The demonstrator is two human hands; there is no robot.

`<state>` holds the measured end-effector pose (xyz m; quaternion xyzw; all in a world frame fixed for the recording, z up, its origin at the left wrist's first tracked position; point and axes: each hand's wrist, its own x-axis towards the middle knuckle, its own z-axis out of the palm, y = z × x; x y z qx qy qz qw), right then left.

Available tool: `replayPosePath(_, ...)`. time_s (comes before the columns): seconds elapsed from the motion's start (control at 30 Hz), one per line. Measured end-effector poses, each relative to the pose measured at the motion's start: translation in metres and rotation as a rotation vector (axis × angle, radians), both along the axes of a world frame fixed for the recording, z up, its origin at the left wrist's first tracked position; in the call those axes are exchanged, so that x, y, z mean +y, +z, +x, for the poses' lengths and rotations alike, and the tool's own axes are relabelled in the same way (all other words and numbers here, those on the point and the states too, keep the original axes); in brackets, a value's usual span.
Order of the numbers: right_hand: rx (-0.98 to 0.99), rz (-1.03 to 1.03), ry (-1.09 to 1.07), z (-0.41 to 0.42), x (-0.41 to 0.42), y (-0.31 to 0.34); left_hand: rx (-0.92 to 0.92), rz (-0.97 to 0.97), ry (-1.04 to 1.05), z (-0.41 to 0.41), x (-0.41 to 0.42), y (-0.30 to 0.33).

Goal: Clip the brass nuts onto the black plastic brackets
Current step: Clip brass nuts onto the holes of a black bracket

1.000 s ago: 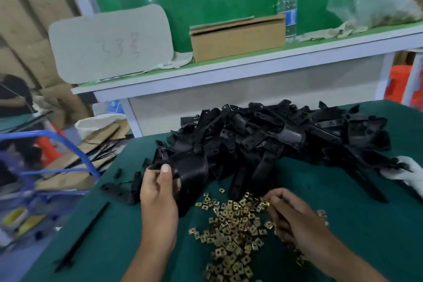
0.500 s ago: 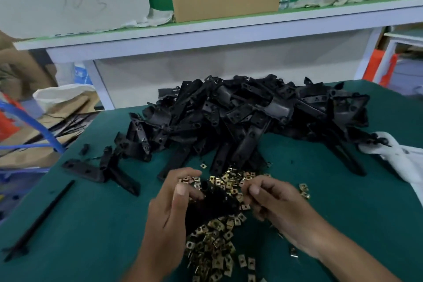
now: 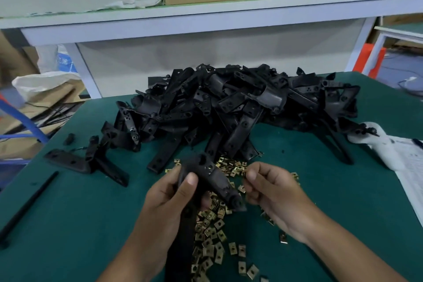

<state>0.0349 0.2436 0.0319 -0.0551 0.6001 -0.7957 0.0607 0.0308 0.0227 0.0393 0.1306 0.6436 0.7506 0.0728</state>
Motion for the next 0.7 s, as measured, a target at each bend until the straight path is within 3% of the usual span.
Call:
replayPosePath(0.1,0.009,-0.066,0.009,0.001,0.001,0.003,-0.130,0.158,-0.148,0.001,0.013,-0.004)
replayPosePath(0.2,-0.011,-0.091,0.007,0.001,0.001,0.004,-0.210,0.169,-0.262,0.003,0.019,-0.012)
replayPosePath(0.7,0.169,0.133,-0.062,0.006,-0.001,0.005,-0.204,0.093,-0.223,0.002,0.015,-0.023)
